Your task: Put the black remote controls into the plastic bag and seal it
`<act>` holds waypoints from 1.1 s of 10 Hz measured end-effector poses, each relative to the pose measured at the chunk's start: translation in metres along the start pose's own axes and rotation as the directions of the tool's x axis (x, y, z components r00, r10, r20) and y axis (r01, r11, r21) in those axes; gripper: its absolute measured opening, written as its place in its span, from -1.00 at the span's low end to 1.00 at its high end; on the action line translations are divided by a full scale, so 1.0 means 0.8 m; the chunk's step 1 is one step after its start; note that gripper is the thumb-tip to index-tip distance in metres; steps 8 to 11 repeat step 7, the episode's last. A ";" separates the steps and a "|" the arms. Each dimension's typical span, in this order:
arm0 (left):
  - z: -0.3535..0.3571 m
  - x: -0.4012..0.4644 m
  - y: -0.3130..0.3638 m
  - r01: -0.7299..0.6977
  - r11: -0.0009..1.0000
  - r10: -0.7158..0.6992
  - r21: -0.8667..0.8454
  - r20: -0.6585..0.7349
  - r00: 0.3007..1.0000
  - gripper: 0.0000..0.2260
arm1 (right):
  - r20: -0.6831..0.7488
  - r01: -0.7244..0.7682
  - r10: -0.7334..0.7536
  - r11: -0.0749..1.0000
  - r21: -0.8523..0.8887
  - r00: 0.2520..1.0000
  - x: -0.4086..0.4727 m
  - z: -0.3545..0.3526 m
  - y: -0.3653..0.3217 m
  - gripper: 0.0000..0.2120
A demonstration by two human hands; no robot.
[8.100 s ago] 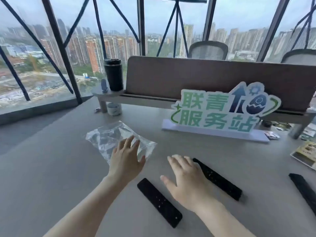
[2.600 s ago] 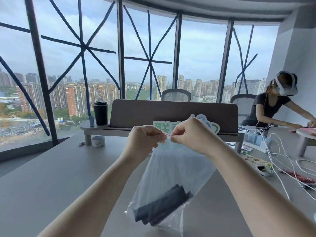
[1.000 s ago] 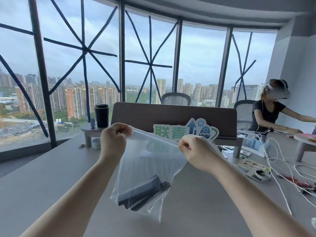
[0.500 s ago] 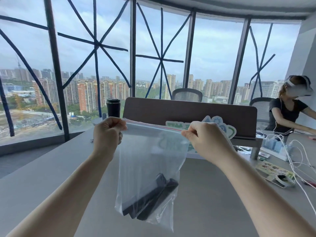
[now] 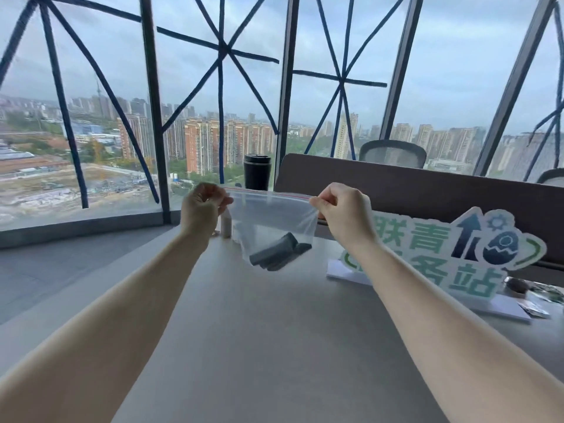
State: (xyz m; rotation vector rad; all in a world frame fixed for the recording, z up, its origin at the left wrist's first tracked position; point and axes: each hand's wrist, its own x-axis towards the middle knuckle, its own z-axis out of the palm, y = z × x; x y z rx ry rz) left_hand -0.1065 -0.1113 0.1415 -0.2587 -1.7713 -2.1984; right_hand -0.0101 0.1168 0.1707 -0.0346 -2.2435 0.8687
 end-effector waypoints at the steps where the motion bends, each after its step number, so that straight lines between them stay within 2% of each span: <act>1: -0.030 0.000 -0.049 0.049 0.997 -0.049 0.062 -0.007 0.999 -0.83 | 0.090 -0.044 0.042 0.999 0.015 0.995 -0.027 0.042 0.020 -0.78; 2: -0.056 -0.020 -0.096 0.120 0.989 -0.117 0.084 -0.034 0.993 -0.83 | 0.218 -0.115 0.125 0.992 -0.059 0.968 -0.067 0.079 0.048 -0.76; 4: -0.090 -0.071 -0.133 0.183 0.969 -0.174 0.165 -0.065 0.983 -0.87 | 0.461 -0.236 0.225 0.971 -0.035 0.858 -0.126 0.096 0.067 -0.80; 5: -0.105 -0.092 -0.139 0.196 0.938 -0.193 0.285 -0.040 0.980 -0.89 | 0.482 -0.250 0.211 0.968 0.019 0.850 -0.140 0.066 0.063 -0.82; 6: -0.113 -0.114 -0.122 0.149 0.890 -0.134 0.431 -0.065 0.989 -0.76 | 0.414 -0.278 0.221 0.957 0.083 0.883 -0.151 0.011 0.055 -0.88; 7: -0.123 -0.174 -0.100 0.076 0.859 -0.042 0.506 -0.078 0.996 -0.72 | 0.299 -0.274 0.214 0.945 0.177 0.930 -0.171 -0.075 0.044 -0.84; 11: -0.123 -0.174 -0.100 0.076 0.859 -0.042 0.506 -0.078 0.996 -0.72 | 0.299 -0.274 0.214 0.945 0.177 0.930 -0.171 -0.075 0.044 -0.84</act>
